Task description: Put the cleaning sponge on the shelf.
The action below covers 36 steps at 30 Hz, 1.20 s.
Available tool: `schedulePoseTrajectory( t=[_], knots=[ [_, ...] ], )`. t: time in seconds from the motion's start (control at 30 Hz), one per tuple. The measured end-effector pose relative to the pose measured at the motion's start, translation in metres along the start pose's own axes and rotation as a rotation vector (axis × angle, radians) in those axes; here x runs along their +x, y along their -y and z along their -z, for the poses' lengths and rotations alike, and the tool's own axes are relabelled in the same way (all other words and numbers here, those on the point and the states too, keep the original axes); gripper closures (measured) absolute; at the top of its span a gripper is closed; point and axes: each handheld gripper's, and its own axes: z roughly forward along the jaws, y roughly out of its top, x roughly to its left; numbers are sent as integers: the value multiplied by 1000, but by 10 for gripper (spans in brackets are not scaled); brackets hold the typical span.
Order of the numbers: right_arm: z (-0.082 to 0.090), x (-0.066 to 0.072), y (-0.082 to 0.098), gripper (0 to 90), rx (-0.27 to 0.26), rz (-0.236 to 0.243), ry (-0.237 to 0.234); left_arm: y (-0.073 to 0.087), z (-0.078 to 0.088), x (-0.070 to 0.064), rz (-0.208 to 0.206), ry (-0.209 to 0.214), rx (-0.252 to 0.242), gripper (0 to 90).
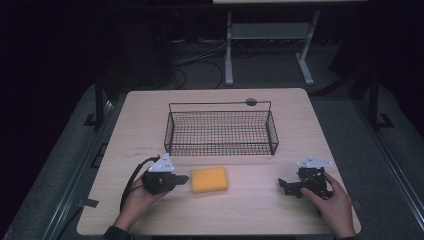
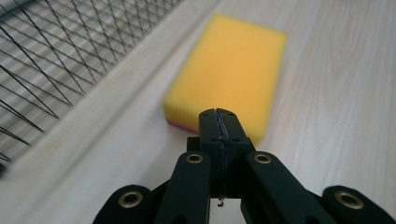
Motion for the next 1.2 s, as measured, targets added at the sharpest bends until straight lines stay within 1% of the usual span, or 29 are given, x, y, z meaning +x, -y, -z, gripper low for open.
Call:
schedulePoseTrajectory(
  t=[0.13,0.17,0.23,0.4,0.53,0.7,0.8,0.83,0.9,1.1,1.2],
  knots=[
    [0,0,0,0,-1,1,0,-9,-7,8,-4,-10,-13,898],
    [0,0,0,0,-1,2,0,-11,-10,11,-9,-14,-7,898],
    [0,0,0,0,-1,1,0,-15,-14,14,-9,-16,-11,898],
    [0,0,0,0,0,1,0,-22,-27,24,-21,-35,10,897],
    [0,0,0,0,0,2,0,-22,-36,29,-10,-30,22,898],
    [0,0,0,0,0,1,0,-20,-37,28,-7,-20,35,898],
    [0,0,0,0,-1,1,0,-19,-38,27,-10,-4,46,898],
    [0,0,0,0,-1,1,0,-19,-39,26,-5,1,44,898],
    [0,0,0,0,-1,1,0,-19,-39,22,-11,10,47,897],
    [0,0,0,0,0,1,0,-18,-39,16,-6,32,48,897],
    [0,0,0,0,-1,2,0,-18,-39,12,-13,41,54,897]
  ],
)
